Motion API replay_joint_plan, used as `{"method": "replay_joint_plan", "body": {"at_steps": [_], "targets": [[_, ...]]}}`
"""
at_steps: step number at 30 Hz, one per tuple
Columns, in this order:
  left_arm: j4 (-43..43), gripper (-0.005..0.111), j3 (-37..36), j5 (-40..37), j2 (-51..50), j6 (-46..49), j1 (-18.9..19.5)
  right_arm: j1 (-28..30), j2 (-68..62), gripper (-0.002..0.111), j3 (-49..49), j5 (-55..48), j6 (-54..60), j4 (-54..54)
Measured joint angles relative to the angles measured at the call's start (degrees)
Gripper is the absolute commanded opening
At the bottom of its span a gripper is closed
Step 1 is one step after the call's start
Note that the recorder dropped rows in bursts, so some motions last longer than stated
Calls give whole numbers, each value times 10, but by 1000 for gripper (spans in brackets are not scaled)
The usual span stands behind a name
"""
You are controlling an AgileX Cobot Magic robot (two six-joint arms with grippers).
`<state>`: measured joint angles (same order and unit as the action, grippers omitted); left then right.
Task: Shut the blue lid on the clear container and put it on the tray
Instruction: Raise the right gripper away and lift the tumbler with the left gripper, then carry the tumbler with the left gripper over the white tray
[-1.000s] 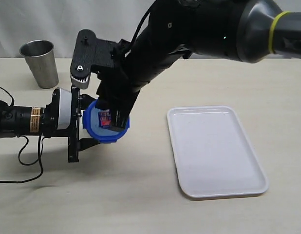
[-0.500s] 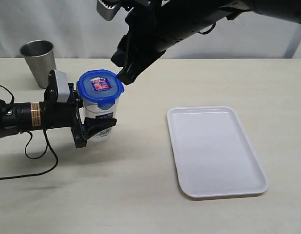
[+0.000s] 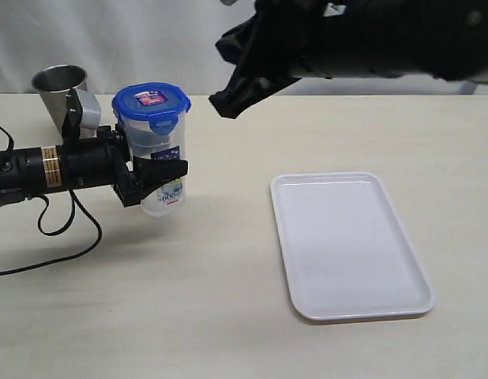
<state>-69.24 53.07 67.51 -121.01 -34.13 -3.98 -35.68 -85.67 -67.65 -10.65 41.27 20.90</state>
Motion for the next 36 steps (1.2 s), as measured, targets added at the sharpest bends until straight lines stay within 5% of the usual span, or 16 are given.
{"method": "replay_joint_plan", "body": {"at_steps": [6, 10, 12, 14, 18, 25, 30, 36], "targets": [[1, 0, 0, 6, 4, -4, 0, 0, 91, 4, 139, 163, -2, 35], [1, 0, 0, -10, 8, -3, -1, 0, 126, 4, 171, 176, -3, 38], [1, 0, 0, -79, 24, -3, -15, 0, 145, 4, 180, 165, -3, 39], [0, 0, 0, -205, 56, -3, -57, 2, 173, 4, 188, 137, -5, 41], [-4, 0, 9, -327, 84, -3, -131, 64, 226, 4, 218, 125, -55, 43], [-11, 0, 134, -627, 89, 68, -345, 333, 298, 4, 271, 85, -151, 43], [-24, 0, 206, -813, 89, 203, -440, 360, 279, 4, 271, 81, -154, 43], [-253, 0, 226, -924, 81, 257, -509, 360, 275, 4, 271, 76, -154, 43]]}}
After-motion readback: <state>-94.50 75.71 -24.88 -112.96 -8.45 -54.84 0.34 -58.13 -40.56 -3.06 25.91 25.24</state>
